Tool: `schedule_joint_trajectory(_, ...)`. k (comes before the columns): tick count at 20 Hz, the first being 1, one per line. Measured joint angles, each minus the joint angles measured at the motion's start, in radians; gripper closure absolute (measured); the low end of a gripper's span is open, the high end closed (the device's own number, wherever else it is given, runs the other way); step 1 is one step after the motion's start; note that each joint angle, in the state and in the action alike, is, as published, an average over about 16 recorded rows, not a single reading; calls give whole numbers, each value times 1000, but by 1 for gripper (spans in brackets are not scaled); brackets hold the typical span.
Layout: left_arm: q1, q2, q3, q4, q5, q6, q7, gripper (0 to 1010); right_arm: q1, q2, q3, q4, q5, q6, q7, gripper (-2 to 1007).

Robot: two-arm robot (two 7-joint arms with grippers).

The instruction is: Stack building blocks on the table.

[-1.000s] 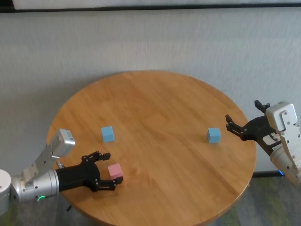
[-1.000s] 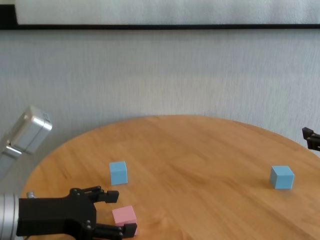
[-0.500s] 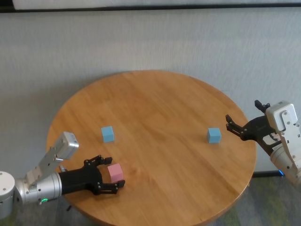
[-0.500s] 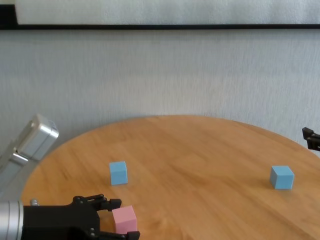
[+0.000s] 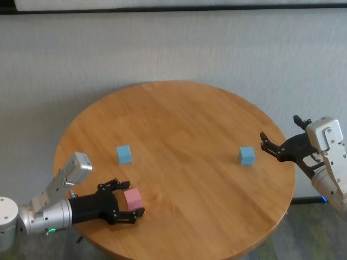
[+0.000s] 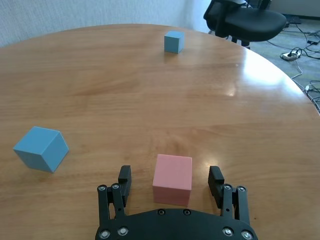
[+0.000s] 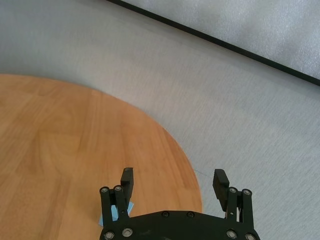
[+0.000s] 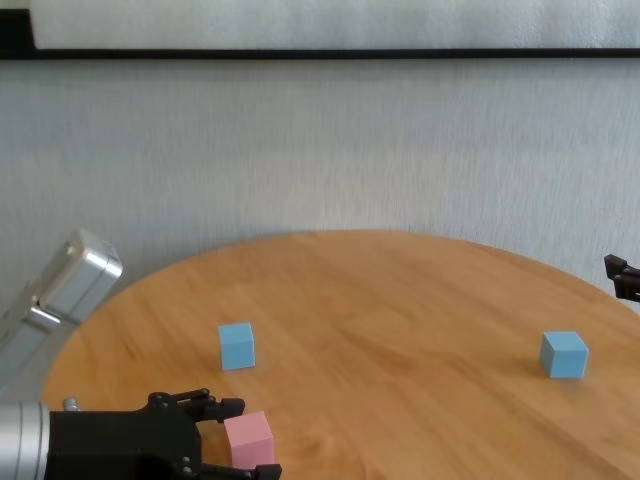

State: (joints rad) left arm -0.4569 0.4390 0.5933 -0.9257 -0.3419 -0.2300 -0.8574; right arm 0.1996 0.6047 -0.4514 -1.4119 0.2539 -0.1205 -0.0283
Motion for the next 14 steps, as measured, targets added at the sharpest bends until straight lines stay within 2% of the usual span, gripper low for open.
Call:
schedule_joint_trajectory(6,0,1,0,0,-2,0,-2,111,0,0,0,0,0,0,0,0)
schedule_joint_trajectory(14,0,1,-1,0,-5,0,-5,338,0,0,0,0,0,0,0,0)
